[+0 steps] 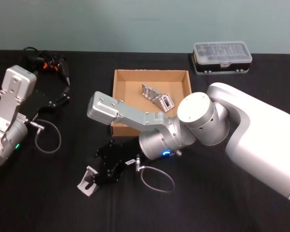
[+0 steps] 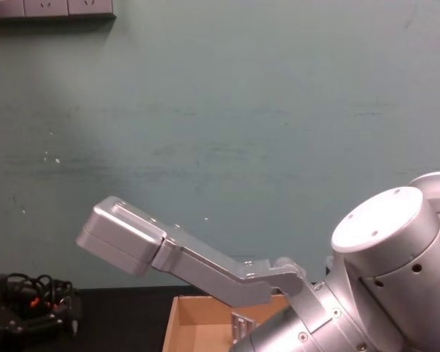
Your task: Use one hand to pick up the angle iron from the table and place it into the box.
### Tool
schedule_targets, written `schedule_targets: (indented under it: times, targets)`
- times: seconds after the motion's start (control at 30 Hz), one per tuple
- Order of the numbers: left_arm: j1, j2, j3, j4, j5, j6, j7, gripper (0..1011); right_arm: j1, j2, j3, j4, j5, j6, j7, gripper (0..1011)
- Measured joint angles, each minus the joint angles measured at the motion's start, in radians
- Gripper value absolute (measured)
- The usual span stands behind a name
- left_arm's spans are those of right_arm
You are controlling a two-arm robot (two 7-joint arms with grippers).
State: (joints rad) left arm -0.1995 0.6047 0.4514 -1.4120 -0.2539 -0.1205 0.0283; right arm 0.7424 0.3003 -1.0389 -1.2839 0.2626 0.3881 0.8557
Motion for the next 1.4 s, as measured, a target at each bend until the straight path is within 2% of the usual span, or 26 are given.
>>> schedule_targets:
  times: [0.17,0.2,0.53,1.13,1.4]
  targets:
    - [0.000,0.000,0.000,0.000,0.000,0.000,0.000,1000,0.000,0.000,0.000,0.000,0.001,0.000,0.000,404]
    - [0.000,0.000,0.000,0.000,0.000,0.000,0.000,1000,0.000,0.000,0.000,0.000,0.001,0.000,0.000,342]
    - [0.000,0.000,0.000,0.000,0.000,0.000,0.000,1000,0.000,0.000,0.000,0.000,0.001,0.000,0.001,67]
    - [0.000,0.000,0.000,0.000,0.000,0.000,0.000,1000,-0.004,0.007,0.006,-0.007,0.005,-0.011,0.011,66]
    - [0.000,0.000,0.000,0.000,0.000,0.000,0.000,1000,-0.016,0.020,0.066,-0.039,0.055,-0.016,-0.006,67]
